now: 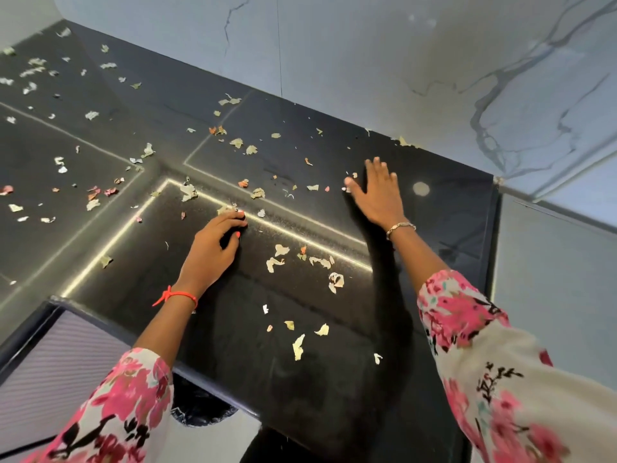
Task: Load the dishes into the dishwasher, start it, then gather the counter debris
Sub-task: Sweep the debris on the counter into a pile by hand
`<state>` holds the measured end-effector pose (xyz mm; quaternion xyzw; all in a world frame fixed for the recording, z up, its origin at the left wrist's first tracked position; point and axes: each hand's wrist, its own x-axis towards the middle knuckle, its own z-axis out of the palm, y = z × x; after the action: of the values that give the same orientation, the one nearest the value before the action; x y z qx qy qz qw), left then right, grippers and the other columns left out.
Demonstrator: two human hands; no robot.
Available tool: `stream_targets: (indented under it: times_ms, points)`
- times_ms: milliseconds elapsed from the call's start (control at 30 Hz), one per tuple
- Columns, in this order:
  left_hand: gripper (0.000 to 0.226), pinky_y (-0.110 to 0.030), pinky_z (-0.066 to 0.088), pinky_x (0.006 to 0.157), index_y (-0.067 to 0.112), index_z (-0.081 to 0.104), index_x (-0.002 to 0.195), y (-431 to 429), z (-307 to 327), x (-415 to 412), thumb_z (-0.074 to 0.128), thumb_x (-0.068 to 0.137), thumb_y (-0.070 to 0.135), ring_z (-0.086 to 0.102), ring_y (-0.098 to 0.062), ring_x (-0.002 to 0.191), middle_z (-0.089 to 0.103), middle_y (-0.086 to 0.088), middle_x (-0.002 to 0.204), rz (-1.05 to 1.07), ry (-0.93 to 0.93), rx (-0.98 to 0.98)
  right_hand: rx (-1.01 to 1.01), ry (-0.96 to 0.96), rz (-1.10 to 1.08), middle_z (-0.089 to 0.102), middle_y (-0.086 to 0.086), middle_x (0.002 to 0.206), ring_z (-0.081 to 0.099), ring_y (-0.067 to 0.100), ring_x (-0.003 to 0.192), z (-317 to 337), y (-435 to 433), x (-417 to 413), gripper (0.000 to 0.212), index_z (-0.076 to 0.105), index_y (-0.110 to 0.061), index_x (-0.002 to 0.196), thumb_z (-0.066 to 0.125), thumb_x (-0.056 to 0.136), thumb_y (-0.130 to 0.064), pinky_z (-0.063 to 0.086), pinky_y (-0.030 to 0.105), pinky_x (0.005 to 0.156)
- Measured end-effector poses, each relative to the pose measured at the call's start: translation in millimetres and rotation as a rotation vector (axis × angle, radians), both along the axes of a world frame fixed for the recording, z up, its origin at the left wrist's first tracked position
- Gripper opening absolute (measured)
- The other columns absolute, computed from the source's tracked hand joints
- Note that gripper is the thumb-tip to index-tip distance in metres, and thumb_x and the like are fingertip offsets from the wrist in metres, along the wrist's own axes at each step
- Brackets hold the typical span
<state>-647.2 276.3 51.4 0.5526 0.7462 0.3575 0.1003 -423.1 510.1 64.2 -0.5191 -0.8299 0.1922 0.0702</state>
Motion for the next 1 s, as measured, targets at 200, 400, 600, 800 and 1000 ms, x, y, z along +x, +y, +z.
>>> stream_targets:
  times_ms: [200,400,600,800,1000]
  points:
    - [0.022,-0.024,0.035,0.104,0.004,0.067,0.1,8.1,10.7,-0.9,0.058,0.082,-0.006,0.054,-0.018,0.114,0.064,-0.006,0.113,0.024,-0.013,-0.006,-0.09,0.239,0.483,0.017,-0.003,0.156,0.018,0.013,0.143,6.9,-72.1,-19.7,0.057,0.022,-0.023,0.147,0.033,0.097,-0.047,0.011,0.037,0.118]
    - [0.021,-0.018,0.032,0.099,0.005,0.064,0.106,65.2,23.9,-15.9,0.059,0.086,0.005,0.052,-0.019,0.116,0.059,-0.007,0.12,-0.05,-0.018,-0.025,-0.074,0.158,0.125,0.009,0.003,0.157,0.005,0.016,0.145,3.1,1.1,-22.1,0.063,0.022,-0.013,0.147,0.033,0.097,-0.049,0.003,0.037,0.119]
    - [0.032,-0.029,0.024,0.11,0.003,0.054,0.121,132.0,26.0,-44.5,0.056,0.089,0.012,0.036,-0.022,0.133,0.045,-0.009,0.138,-0.175,0.012,-0.13,-0.06,0.278,0.259,0.025,-0.002,0.153,0.02,0.01,0.142,0.7,6.8,-17.5,0.053,0.035,-0.016,0.142,0.042,0.097,-0.041,0.012,0.033,0.119]
    - [0.04,-0.036,0.027,0.112,0.003,0.048,0.127,170.2,17.8,-69.3,0.055,0.091,0.018,0.033,-0.023,0.133,0.04,-0.009,0.142,-0.212,0.037,-0.204,0.181,0.066,-0.255,0.047,0.02,0.128,0.041,0.033,0.121,7.4,93.3,-1.4,0.043,0.049,0.003,0.123,0.045,0.096,-0.03,0.034,0.039,0.105]
    - [0.039,-0.038,0.033,0.109,0.005,0.05,0.125,173.6,6.0,-71.9,0.057,0.09,0.02,0.039,-0.022,0.127,0.045,-0.008,0.136,-0.19,0.051,-0.137,0.24,0.333,-0.134,0.053,0.008,0.111,0.051,0.013,0.097,4.7,77.4,-14.6,0.025,0.062,-0.005,0.109,0.049,0.094,-0.02,0.039,0.021,0.079]
